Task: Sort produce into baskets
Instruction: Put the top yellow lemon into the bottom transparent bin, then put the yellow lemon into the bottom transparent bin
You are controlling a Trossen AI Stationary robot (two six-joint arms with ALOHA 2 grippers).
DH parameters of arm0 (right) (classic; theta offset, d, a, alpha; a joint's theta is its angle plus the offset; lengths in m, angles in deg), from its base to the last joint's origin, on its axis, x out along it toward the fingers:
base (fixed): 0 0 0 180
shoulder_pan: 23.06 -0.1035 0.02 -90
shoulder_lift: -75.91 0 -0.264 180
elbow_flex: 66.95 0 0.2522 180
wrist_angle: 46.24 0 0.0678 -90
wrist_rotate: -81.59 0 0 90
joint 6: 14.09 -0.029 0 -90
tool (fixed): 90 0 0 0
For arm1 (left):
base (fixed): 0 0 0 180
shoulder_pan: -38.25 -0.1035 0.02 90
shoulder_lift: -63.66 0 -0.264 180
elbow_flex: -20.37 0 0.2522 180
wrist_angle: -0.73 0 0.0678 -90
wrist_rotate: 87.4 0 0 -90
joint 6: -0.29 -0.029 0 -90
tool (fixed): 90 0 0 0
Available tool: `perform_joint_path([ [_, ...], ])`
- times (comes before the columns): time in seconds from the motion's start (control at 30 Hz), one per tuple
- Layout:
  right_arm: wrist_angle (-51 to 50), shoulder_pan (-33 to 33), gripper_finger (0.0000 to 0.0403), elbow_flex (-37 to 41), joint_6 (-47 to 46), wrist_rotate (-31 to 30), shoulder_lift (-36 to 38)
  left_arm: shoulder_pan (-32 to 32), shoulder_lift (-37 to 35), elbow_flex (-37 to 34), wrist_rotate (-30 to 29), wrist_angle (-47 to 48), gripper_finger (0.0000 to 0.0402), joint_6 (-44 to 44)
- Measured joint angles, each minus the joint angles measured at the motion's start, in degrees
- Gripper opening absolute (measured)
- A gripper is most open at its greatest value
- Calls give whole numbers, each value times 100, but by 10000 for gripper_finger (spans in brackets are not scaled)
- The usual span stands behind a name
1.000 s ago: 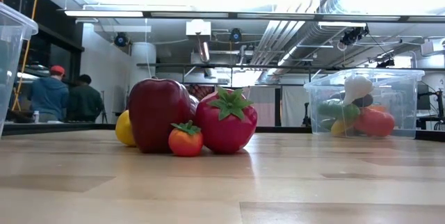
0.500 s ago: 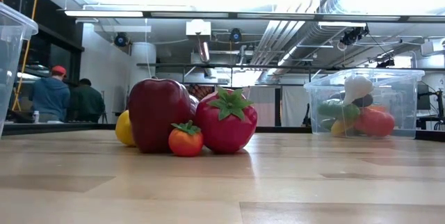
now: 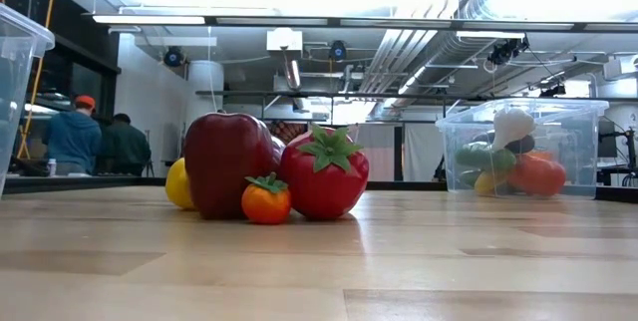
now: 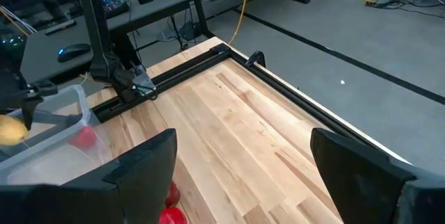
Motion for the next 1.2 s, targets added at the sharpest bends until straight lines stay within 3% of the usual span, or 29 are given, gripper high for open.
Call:
perform_joint_path([
  [0.2, 0, -1, 323, 0, 0, 0, 0, -308, 19, 0, 571, 102, 311, -333],
  [0.43, 0, -1, 323, 0, -2, 0, 0, -890, -91, 153, 700, 8, 323, -511],
  [0.7, 2, -1, 323, 0, -58, -4, 0, -2751, -230, 975, 135, -1334, 323, -3004],
  [0.83, 4, 1, 323, 0, -136, -4, 0, -3763, 339, 994, 573, -1216, 323, -4382],
  [0.97, 4, 0, 323, 0, -136, -4, 0, -4225, 1244, 984, 659, -1000, 323, -6032],
  [1.2, 2, -1, 323, 0, -133, -4, 0, -4358, 2427, 939, 353, -963, 323, -5448],
])
